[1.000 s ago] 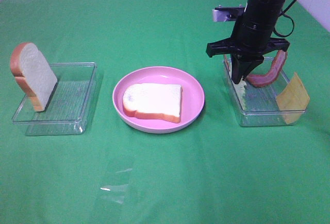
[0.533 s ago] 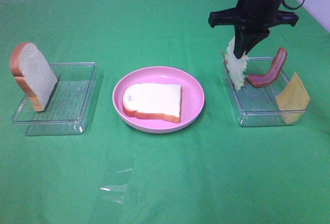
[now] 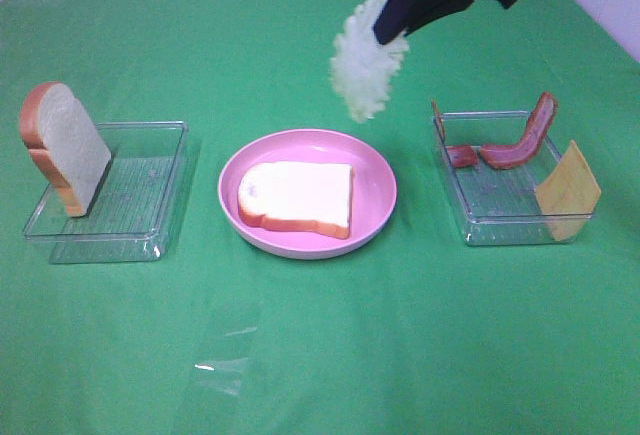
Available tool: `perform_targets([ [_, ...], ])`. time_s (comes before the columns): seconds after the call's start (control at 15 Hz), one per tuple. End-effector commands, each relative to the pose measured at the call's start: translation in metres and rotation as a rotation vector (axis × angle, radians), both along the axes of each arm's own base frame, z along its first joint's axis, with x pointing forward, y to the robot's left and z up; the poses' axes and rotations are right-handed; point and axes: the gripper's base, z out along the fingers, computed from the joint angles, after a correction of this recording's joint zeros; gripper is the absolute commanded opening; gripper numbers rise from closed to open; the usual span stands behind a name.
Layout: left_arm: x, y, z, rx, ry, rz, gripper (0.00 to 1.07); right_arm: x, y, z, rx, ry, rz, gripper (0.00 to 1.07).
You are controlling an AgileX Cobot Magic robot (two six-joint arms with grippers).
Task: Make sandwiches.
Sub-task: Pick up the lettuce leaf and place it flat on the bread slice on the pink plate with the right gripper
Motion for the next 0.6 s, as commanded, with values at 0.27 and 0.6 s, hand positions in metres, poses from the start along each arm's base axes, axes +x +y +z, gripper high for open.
perform_targets([
  [0.27, -0.002, 0.0, 0.0, -0.003, -0.022, 0.003, 0.99, -0.002, 0.046, -0.05, 0.399, 0.108, 0.044, 0.0],
  [0.6, -0.002, 0.0, 0.0, -0.003, -0.022, 0.003, 0.99, 0.011, 0.086, -0.115, 0.38, 0.164, -0.056, 0.0],
])
